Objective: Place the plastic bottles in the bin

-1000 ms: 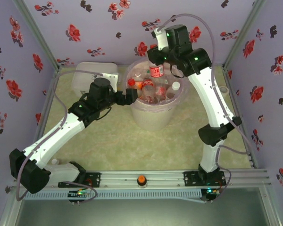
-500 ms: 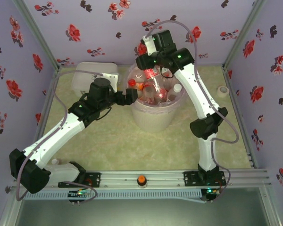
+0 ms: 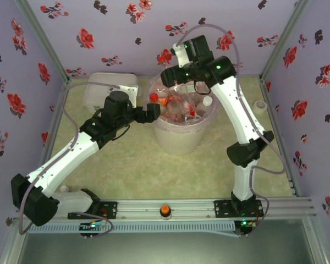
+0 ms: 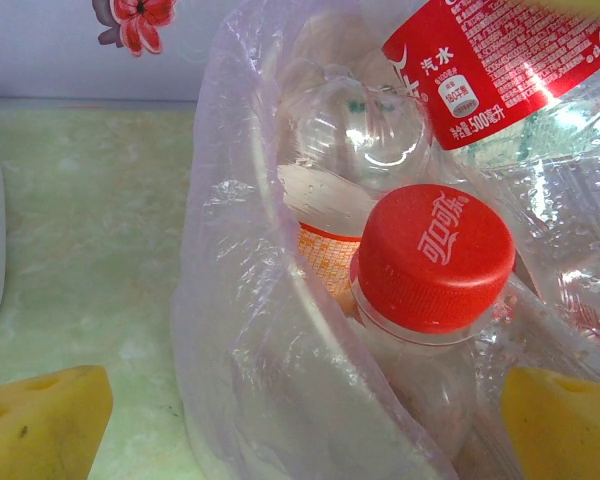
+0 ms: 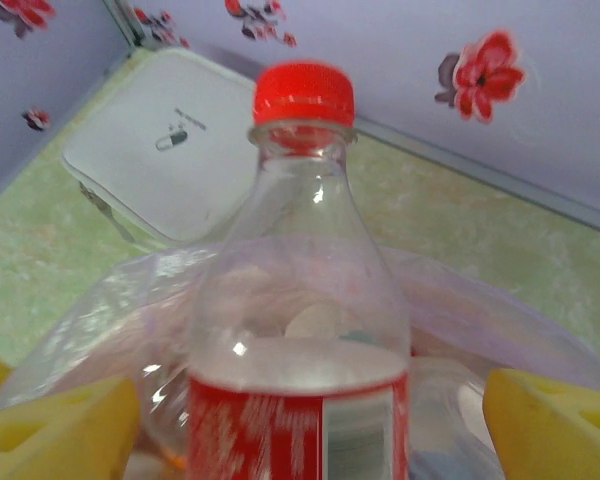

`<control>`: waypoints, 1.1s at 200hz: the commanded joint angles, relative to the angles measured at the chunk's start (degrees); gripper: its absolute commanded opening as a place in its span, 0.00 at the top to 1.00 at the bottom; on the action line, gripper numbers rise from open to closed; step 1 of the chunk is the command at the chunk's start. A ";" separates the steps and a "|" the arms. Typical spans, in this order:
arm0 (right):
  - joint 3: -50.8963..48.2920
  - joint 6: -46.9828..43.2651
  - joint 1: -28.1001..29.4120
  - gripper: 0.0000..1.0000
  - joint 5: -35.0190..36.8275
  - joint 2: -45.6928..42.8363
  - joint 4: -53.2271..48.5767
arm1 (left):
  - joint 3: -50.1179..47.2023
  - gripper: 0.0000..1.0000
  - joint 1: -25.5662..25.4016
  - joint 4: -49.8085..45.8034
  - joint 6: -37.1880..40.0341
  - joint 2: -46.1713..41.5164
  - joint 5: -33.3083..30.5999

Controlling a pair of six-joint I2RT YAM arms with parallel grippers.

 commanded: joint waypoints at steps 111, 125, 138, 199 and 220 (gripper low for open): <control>-8.65 -0.09 1.17 0.34 1.19 -2.50 0.86 | -1.81 0.00 -0.15 -2.77 1.72 -1.83 -2.84; -9.73 -0.26 1.21 0.43 1.68 -3.76 2.07 | -1.81 0.00 -0.12 -2.81 1.81 -1.90 -2.93; -10.38 -0.52 1.22 0.48 2.43 -5.25 3.15 | -1.81 0.00 -0.11 -2.85 1.78 -1.88 -3.02; -10.15 -1.80 1.22 0.54 2.72 -9.78 1.91 | -1.73 0.00 -0.16 -2.60 1.76 -1.57 -3.20; -10.11 -2.19 1.21 0.55 2.81 -9.51 0.05 | -1.73 0.00 -0.12 -2.58 1.90 -1.48 -3.29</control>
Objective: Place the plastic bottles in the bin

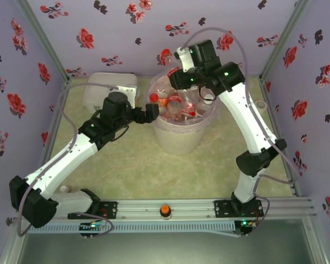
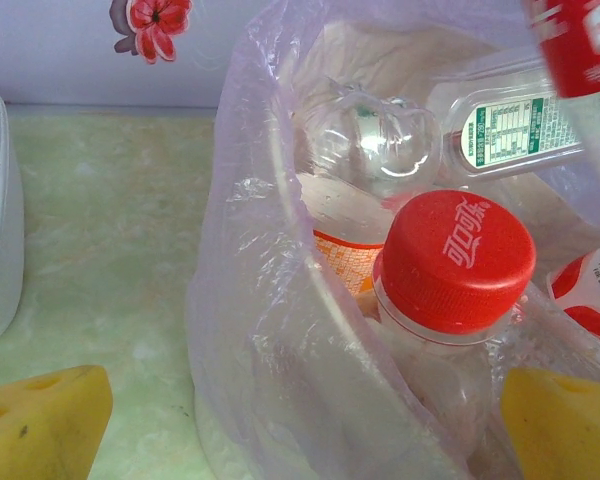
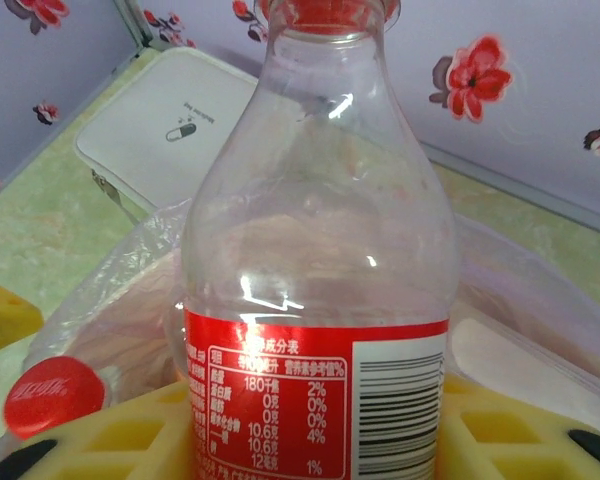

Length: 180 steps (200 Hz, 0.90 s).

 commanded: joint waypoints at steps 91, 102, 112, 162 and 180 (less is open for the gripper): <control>-5.32 -1.50 0.08 0.45 -0.96 3.02 -3.16 | -0.57 0.00 -0.10 -2.82 1.94 -0.41 -2.08; -5.26 -1.28 0.13 0.40 -1.09 2.84 -2.89 | -0.54 0.00 -0.15 -2.89 2.02 -0.35 -2.08; -4.53 -1.24 0.08 0.34 -1.03 2.54 -2.62 | -0.46 0.00 -0.15 -2.90 2.11 -0.34 -2.08; 2.34 -1.19 0.00 0.10 1.13 0.10 -1.35 | 1.40 0.00 -0.15 -3.71 3.10 -0.80 -2.04; 2.17 -0.97 -0.43 0.08 2.94 -1.89 0.12 | 2.88 0.00 -0.06 -4.84 4.10 -1.41 -2.06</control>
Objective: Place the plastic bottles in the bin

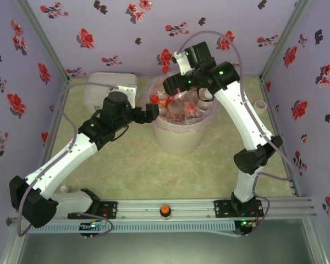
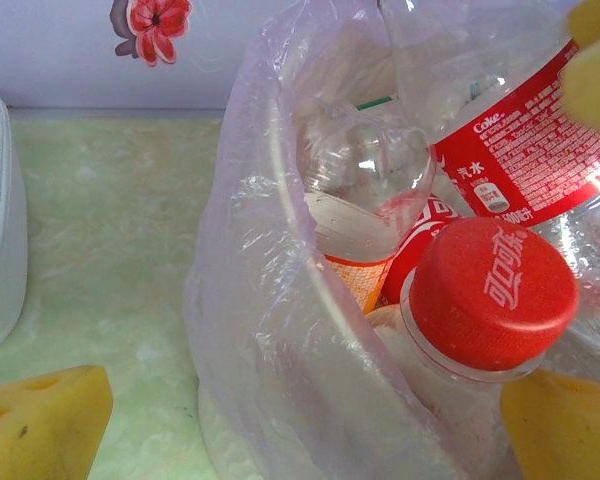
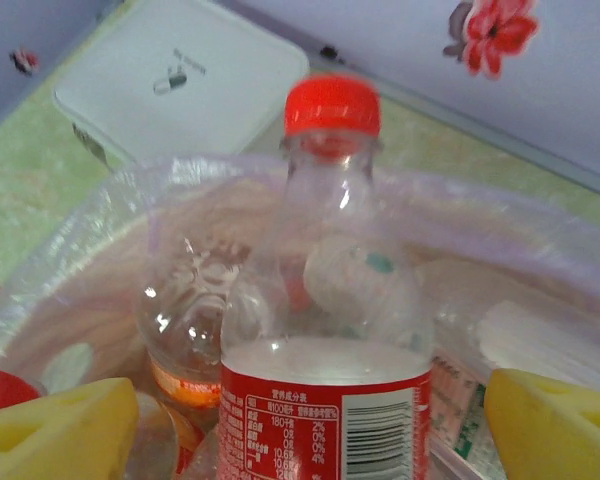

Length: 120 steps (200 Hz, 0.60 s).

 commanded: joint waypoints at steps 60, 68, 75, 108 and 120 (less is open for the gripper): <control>-15.34 6.16 -9.10 0.05 8.09 -19.16 12.00 | 7.03 0.00 1.32 -10.00 6.80 -5.07 -3.31; -18.62 7.05 -10.92 0.03 8.67 -21.50 13.37 | 7.33 0.00 1.76 -10.98 7.24 -5.76 -3.94; -21.42 7.93 -12.32 0.01 9.50 -23.61 14.68 | 7.51 0.00 2.23 -12.00 7.73 -6.37 -4.78; -36.03 12.18 -19.08 0.00 18.62 -32.66 22.63 | 5.71 0.00 6.40 -16.54 8.67 -9.83 -11.94; -41.39 12.87 -19.93 0.00 24.76 -34.98 25.15 | 3.70 0.00 8.63 -17.10 8.67 -11.24 -15.26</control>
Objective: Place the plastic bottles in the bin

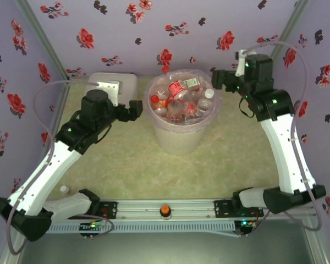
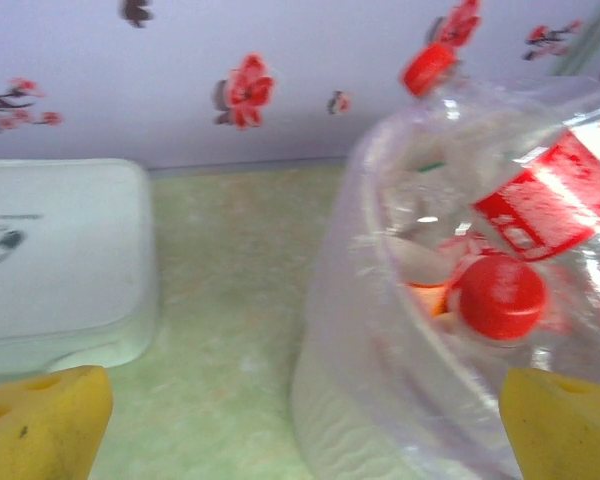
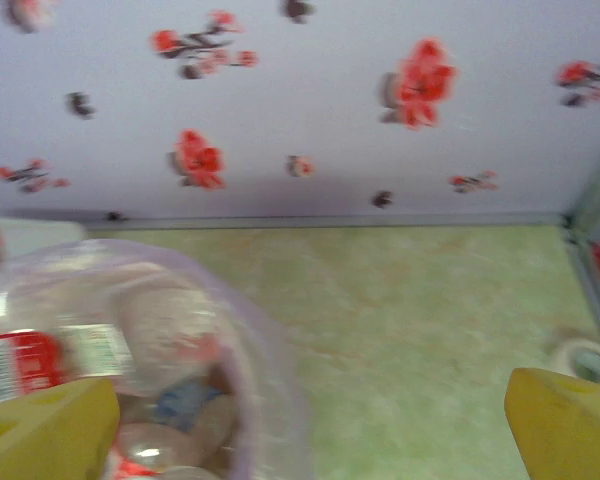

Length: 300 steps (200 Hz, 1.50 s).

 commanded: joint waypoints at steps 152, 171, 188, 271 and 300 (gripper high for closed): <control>-67.10 7.41 -6.90 0.00 20.16 -7.31 53.97 | -48.89 0.00 24.85 41.84 14.04 -5.23 -22.23; -66.56 4.77 -6.87 0.01 20.52 -5.71 55.64 | -50.95 0.00 25.20 49.87 15.71 -0.82 -20.07; -69.75 2.43 -6.92 0.01 21.70 -2.97 65.10 | -52.34 0.00 25.45 56.36 17.97 2.57 -18.71; -77.65 -7.07 -7.11 0.00 24.22 13.37 100.83 | -49.22 0.00 30.55 68.63 18.10 16.76 -9.17; -78.51 -5.74 -7.96 0.01 21.50 12.15 99.86 | -48.19 0.00 30.60 68.40 17.91 17.73 -6.99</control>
